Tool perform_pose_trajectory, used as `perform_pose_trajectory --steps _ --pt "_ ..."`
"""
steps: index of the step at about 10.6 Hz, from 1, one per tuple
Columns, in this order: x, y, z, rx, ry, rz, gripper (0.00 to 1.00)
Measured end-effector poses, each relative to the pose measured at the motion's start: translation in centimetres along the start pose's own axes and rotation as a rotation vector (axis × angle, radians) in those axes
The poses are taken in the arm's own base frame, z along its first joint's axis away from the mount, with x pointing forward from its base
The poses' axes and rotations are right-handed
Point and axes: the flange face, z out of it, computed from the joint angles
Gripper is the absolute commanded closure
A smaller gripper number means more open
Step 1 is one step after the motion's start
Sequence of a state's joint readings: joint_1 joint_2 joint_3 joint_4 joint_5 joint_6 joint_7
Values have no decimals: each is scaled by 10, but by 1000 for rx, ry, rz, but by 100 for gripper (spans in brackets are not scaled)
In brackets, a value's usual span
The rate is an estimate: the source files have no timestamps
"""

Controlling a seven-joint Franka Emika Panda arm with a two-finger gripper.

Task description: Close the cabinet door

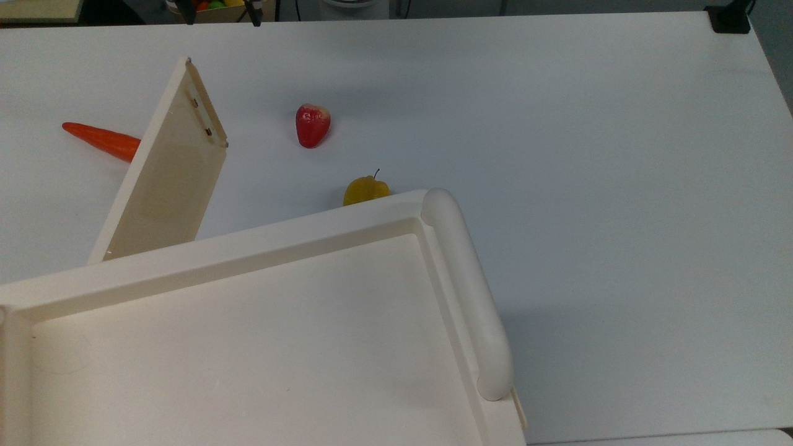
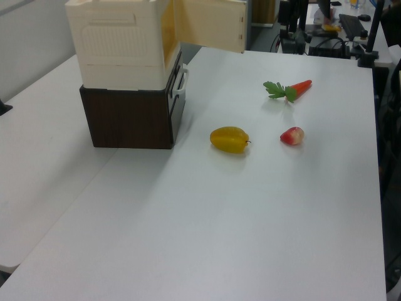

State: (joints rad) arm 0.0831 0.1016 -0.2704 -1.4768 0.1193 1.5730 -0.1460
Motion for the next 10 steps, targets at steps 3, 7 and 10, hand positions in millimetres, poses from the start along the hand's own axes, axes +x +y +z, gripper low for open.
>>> perform_pose_trajectory --steps 3,7,10 --pt "0 3 1 -1 -1 -110 100" --pt "20 30 -6 -56 147 -260 100" --pt "37 56 2 -120 226 -380 100"
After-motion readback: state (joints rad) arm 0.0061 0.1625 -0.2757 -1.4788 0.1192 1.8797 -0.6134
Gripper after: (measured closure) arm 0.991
